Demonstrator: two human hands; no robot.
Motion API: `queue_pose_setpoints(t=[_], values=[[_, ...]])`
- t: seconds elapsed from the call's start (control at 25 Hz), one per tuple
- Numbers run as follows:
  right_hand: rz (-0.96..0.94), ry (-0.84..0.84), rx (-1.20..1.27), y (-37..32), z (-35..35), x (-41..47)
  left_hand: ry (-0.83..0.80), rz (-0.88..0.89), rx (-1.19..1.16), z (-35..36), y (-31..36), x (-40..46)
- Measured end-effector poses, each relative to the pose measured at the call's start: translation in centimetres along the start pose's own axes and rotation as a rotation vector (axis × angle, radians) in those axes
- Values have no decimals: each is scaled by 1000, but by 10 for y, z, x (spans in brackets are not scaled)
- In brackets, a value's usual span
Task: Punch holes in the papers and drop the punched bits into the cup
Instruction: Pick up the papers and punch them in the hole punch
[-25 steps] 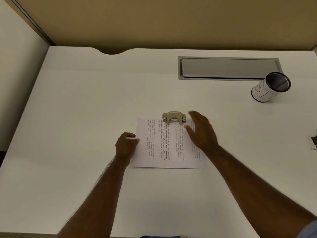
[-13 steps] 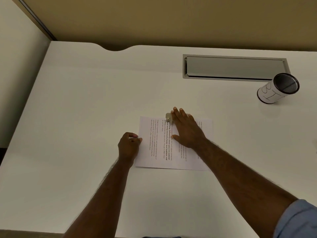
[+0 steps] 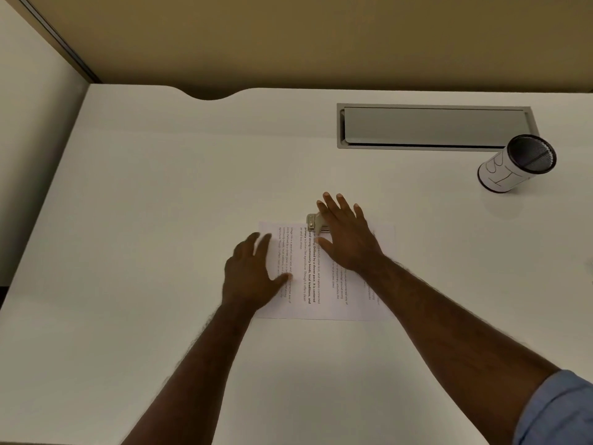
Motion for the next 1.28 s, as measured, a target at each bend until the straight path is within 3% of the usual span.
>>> queue_pose_setpoints(t=[0.08, 0.2, 0.44, 1.28], values=[[23, 39, 33, 2, -6, 14, -150, 120, 134, 13, 7, -1], [73, 69, 63, 3, -10, 43, -231, 168, 182, 28, -2, -8], [157, 157, 65, 2, -3, 86, -249, 168, 189, 42, -18, -14], [195, 60, -16, 11, 14, 97, -246, 121, 123, 37, -17, -10]])
Point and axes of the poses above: each hand's wrist, its own x-axis towards the middle knuckle, its own z-axis out of the palm, y = z × x, the point moved 4 cm from there along x, towards the middle knuckle, and after that the axes turned 3 degrees about x, right-handed, at the moved point
